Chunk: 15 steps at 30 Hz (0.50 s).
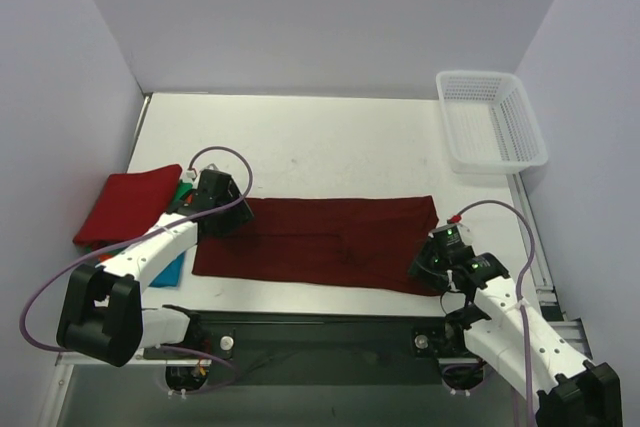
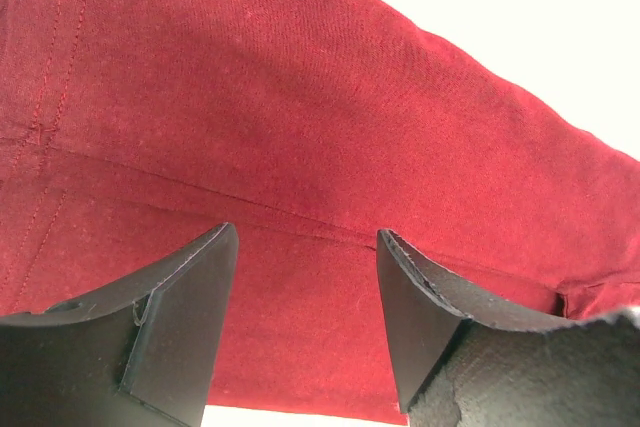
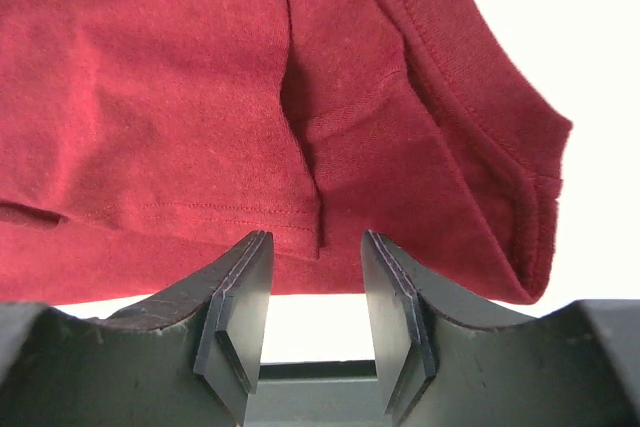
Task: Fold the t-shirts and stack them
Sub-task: Fold the other side of the tshirt into a rectangle
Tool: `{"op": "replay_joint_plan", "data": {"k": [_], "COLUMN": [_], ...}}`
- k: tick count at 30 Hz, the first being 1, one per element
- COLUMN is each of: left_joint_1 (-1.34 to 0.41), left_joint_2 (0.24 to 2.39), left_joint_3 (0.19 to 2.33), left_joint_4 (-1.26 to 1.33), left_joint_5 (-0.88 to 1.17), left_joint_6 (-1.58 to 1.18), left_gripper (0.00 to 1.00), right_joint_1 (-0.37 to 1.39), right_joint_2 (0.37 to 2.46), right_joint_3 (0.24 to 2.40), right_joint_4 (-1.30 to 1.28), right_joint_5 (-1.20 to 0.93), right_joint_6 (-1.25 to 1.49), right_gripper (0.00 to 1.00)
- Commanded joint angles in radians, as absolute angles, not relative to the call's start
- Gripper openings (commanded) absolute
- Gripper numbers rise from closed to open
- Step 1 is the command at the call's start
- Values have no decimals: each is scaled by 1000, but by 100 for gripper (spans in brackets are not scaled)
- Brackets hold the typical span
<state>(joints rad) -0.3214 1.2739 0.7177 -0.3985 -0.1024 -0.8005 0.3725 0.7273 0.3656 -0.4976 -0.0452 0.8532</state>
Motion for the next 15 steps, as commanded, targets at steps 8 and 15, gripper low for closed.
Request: {"op": "replay_joint_plan", "data": {"k": [8, 15], "left_joint_1": [-327, -327], "left_joint_2": [1270, 1273], "left_joint_3": [722, 713], "left_joint_4": [-354, -347], "left_joint_5": [-98, -95], "left_joint_6": [-799, -802], "left_gripper": [68, 68], "right_joint_1": [370, 368], "right_joint_2": [770, 755], "right_joint_3": [304, 296], "right_joint_4": [-425, -414], "right_joint_5": [-120, -132], "right_joint_6": [894, 904], "right_gripper": [35, 19]}}
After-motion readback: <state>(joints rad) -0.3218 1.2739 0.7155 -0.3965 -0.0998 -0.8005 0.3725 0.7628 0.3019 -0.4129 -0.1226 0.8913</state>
